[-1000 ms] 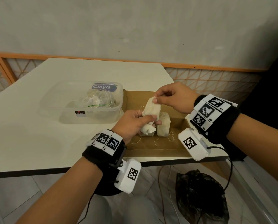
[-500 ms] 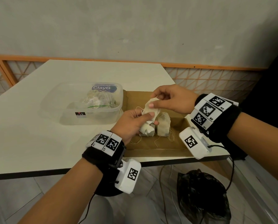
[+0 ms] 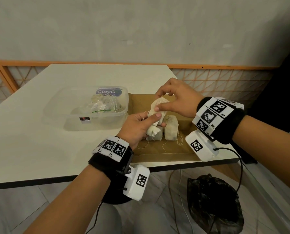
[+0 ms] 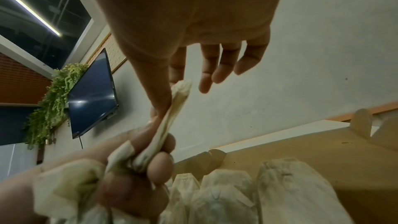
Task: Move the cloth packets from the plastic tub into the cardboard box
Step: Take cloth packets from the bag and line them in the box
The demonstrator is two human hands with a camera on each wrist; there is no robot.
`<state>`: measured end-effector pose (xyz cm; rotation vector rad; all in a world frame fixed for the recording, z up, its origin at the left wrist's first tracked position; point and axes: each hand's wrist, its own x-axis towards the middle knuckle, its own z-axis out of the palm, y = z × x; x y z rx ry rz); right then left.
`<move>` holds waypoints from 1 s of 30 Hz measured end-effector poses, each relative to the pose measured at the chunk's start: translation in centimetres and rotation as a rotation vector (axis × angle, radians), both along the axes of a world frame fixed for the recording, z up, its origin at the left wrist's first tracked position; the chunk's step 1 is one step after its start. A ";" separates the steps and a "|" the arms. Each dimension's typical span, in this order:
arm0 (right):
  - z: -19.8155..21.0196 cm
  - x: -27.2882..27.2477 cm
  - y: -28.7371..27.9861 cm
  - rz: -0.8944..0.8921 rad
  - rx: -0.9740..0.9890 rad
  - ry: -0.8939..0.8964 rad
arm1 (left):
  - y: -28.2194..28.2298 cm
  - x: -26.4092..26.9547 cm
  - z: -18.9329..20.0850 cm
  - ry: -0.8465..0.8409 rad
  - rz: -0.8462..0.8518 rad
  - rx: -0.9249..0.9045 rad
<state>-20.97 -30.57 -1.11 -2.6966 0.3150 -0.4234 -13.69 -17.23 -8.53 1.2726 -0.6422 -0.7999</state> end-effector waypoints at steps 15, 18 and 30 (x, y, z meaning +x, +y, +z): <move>-0.7 0.1 -0.1 -0.064 0.219 -0.185 | 0.0 0.7 -0.4 0.057 0.044 -0.044; -0.5 0.3 -0.3 -0.100 0.227 -0.225 | -0.1 1.2 -0.3 0.184 0.013 -0.091; 0.2 1.1 -0.1 -0.024 0.225 -0.065 | 0.0 1.2 -0.5 0.090 -0.043 -0.033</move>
